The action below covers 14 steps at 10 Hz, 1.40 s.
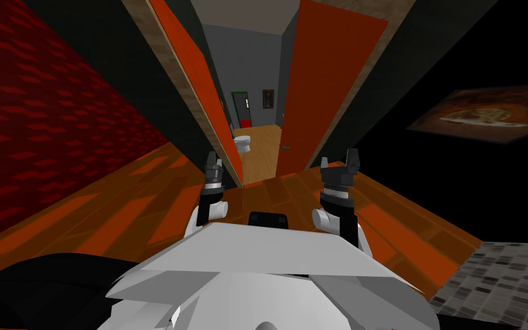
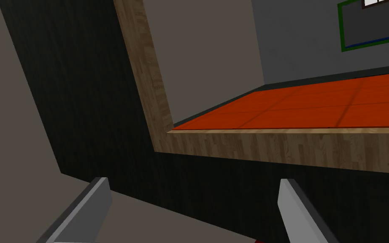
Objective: Push the door open
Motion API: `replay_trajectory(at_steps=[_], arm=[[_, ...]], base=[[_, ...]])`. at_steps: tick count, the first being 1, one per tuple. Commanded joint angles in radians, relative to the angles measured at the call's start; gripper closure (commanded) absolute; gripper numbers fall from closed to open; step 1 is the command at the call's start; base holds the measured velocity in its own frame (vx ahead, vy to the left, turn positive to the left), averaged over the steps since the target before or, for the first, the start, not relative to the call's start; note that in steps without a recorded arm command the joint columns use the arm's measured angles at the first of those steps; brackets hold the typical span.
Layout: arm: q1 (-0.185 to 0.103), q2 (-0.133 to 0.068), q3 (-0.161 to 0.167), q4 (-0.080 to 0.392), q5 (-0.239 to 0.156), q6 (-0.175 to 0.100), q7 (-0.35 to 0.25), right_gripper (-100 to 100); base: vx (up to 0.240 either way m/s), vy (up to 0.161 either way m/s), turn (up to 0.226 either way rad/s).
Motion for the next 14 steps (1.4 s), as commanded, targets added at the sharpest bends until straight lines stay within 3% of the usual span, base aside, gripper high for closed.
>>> replay_trajectory(at_steps=[1, 7, 14], arm=[[-0.013, -0.007, -0.001, 0.035, 0.006, -0.01, -0.006, -100], [-0.06, -0.031, -0.007, 0.166, 0.028, -0.045, -0.028, -100], [-0.135, -0.06, -0.015, 0.367, 0.063, -0.101, -0.062, -100]], base=[[-0.017, 0.059, 0.025], [0.131, -0.039, 0.017], [0.091, -0.026, 0.022]])
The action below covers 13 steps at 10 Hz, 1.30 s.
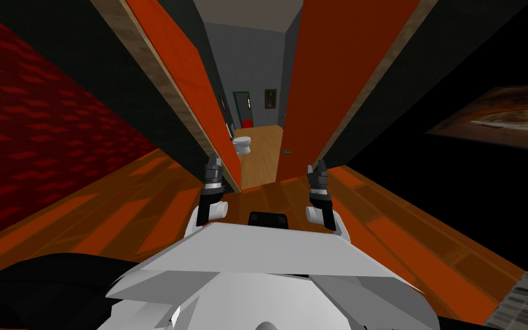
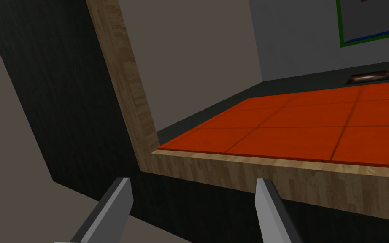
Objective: Push the door open
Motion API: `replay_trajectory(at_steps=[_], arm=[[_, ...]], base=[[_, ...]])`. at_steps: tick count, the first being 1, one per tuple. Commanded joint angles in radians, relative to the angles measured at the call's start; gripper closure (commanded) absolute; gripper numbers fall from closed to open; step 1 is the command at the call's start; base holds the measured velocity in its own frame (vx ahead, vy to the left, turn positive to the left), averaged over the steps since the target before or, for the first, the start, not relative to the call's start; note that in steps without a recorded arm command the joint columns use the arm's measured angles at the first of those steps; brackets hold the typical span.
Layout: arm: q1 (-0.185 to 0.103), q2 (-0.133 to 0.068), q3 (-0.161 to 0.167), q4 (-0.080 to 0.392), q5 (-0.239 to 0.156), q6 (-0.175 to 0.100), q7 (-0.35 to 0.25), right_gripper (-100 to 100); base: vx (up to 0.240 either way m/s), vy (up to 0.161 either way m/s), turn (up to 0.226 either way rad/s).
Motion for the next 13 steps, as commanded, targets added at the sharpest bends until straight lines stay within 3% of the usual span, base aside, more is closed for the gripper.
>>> replay_trajectory(at_steps=[1, 2, 8, 11, 13], arm=[[-0.023, -0.007, -0.003, 0.05, 0.009, -0.014, -0.01, -100], [-0.023, -0.007, -0.003, 0.059, 0.009, -0.014, -0.01, -100], [-0.088, -0.028, -0.011, 0.226, 0.039, -0.063, -0.039, -100], [-0.102, -0.032, -0.012, 0.277, 0.046, -0.074, -0.046, -100], [-0.13, -0.04, -0.015, 0.339, 0.058, -0.094, -0.058, -100]], base=[[0.093, -0.05, 0.026], [0.067, -0.028, 0.013], [0.07, -0.027, 0.021], [0.054, -0.023, 0.014], [0.067, -0.027, 0.025]])
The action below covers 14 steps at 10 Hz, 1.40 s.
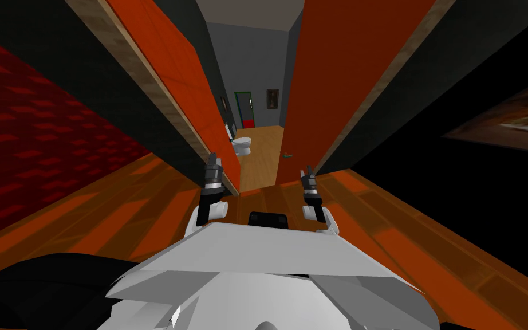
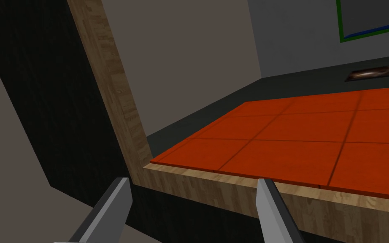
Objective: Push the door open
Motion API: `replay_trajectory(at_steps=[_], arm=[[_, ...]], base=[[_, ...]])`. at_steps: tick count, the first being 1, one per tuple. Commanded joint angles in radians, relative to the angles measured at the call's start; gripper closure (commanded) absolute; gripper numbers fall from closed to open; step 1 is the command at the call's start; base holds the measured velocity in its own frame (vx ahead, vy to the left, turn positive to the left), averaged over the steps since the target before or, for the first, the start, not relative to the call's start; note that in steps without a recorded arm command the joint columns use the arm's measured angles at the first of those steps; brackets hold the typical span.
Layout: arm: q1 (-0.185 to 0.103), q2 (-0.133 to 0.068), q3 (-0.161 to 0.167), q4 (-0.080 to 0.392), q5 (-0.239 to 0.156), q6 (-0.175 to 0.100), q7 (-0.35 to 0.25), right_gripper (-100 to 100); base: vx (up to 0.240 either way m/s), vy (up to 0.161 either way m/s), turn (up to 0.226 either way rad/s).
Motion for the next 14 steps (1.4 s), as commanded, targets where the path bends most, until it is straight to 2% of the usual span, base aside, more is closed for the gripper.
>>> replay_trajectory(at_steps=[1, 4, 5, 7, 8, 11, 12, 14], arm=[[-0.006, -0.002, -0.001, 0.036, 0.004, -0.013, -0.005, -100], [-0.049, -0.014, -0.006, 0.143, 0.023, -0.044, -0.024, -100], [-0.049, -0.014, -0.006, 0.153, 0.023, -0.044, -0.024, -100], [-0.077, -0.021, -0.009, 0.218, 0.036, -0.065, -0.037, -100], [-0.077, -0.021, -0.009, 0.23, 0.036, -0.065, -0.037, -100], [-0.118, -0.031, -0.014, 0.336, 0.056, -0.097, -0.056, -100], [-0.118, -0.031, -0.014, 0.346, 0.056, -0.097, -0.056, -100], [-0.146, -0.037, -0.017, 0.41, 0.068, -0.117, -0.068, -100]], base=[[0.068, -0.026, 0.011], [0.069, -0.037, 0.027], [0.071, -0.032, 0.012], [0.071, -0.032, 0.023], [0.063, -0.028, 0.014], [0.078, -0.031, 0.026], [0.062, -0.035, 0.012], [0.066, -0.038, 0.025]])
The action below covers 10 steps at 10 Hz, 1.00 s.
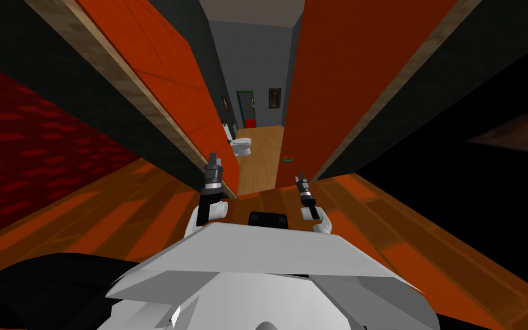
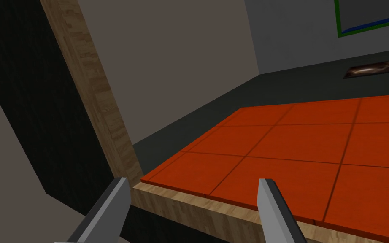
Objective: Push the door open
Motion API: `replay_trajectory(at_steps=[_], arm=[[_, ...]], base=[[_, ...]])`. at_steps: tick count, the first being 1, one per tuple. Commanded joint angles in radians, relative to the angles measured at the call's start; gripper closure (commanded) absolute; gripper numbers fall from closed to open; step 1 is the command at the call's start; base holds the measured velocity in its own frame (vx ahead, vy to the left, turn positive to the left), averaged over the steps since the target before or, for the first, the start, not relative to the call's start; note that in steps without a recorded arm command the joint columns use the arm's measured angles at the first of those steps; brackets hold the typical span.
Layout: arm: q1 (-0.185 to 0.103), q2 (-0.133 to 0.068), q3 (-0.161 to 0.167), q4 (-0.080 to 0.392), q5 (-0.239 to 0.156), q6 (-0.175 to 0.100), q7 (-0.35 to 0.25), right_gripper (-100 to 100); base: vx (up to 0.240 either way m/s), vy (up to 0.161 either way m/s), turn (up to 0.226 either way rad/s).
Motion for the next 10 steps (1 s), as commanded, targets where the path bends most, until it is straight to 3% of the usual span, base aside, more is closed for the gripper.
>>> replay_trajectory(at_steps=[1, 2, 3, 7, 8, 10], arm=[[-0.006, -0.001, -0.001, 0.032, 0.004, -0.012, -0.003, -100], [-0.02, -0.004, -0.002, 0.069, 0.01, -0.022, -0.009, -100], [-0.02, -0.004, -0.002, 0.069, 0.01, -0.022, -0.009, -100], [-0.07, -0.015, -0.008, 0.204, 0.034, -0.06, -0.033, -100], [-0.07, -0.015, -0.008, 0.209, 0.034, -0.06, -0.033, -100], [-0.093, -0.019, -0.011, 0.273, 0.044, -0.078, -0.043, -100]], base=[[0.053, -0.024, 0.011], [0.047, -0.025, 0.01], [0.041, -0.021, 0.011], [0.085, -0.037, 0.026], [0.057, -0.039, 0.011], [0.064, -0.024, 0.017]])
